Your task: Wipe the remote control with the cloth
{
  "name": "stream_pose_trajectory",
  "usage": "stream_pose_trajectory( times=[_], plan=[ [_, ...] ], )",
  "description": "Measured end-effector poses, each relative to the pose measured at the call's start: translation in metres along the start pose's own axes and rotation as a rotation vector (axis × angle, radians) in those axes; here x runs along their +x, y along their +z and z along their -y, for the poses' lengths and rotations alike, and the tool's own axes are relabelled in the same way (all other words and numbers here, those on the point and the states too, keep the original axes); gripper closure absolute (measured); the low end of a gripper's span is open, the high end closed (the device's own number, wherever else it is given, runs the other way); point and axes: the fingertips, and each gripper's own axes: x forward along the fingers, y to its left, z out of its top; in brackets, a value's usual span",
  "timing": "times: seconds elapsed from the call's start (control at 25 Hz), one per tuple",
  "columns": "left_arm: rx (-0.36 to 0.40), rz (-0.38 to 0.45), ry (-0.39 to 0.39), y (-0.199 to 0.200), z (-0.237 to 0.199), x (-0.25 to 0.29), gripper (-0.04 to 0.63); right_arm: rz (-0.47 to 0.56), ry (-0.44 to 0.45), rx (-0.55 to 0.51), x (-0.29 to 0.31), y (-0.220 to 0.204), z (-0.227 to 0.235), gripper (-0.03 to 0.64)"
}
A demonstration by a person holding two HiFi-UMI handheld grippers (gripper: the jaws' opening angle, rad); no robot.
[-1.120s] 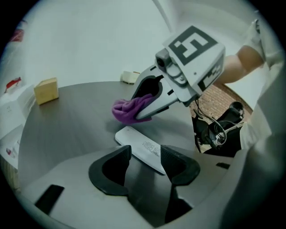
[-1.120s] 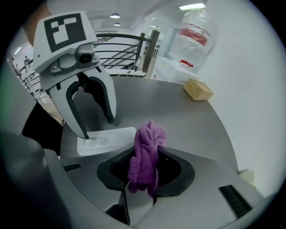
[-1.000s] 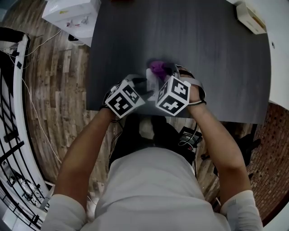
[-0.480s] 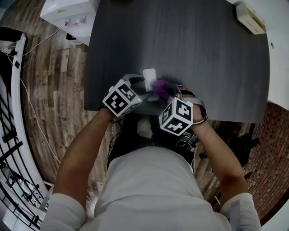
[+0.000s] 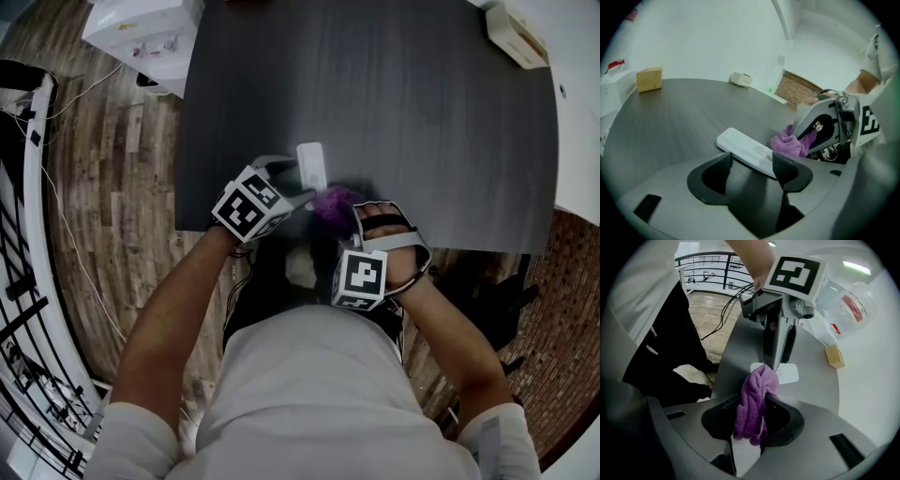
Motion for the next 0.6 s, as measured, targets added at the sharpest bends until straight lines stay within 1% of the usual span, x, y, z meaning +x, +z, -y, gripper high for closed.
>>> stream_pose_trajectory(
  times=[0.08, 0.16, 0.2, 0.24, 0.32, 0.4, 0.52, 0.6],
  plan=[
    [-0.005, 0.002, 0.004, 0.0, 0.0, 0.0, 0.334, 0.005, 0.044, -0.041, -0.005, 0.001, -0.011, 0.495],
    [0.001, 0.002, 0.009, 0.0, -0.001, -0.001, 0.334, 0.025, 0.113, -0.067, -0.011, 0.0, -0.025, 0.495],
    [0.011, 0.001, 0.015, 0.0, -0.001, -0.001, 0.334, 0.037, 0.129, -0.058, -0.014, 0.0, -0.027, 0.495],
    [0.022, -0.001, 0.022, 0.0, -0.002, -0.002, 0.334, 0.047, 0.124, -0.036, -0.016, -0.001, -0.023, 0.495],
    [0.034, 0.008, 0.033, 0.001, -0.002, -0.006, 0.334, 0.056, 0.068, 0.022, -0.018, -0.006, -0.002, 0.495],
    [0.023, 0.039, 0.039, 0.006, 0.002, -0.015, 0.334, 0.056, 0.0, 0.07, -0.017, -0.011, 0.026, 0.495],
    [0.017, 0.067, 0.069, 0.006, 0.013, -0.028, 0.334, 0.051, -0.082, 0.095, -0.008, -0.011, 0.069, 0.495],
    [0.038, 0.043, 0.111, -0.004, 0.022, -0.03, 0.334, 0.057, -0.118, 0.097, 0.0, -0.004, 0.095, 0.495]
  ],
)
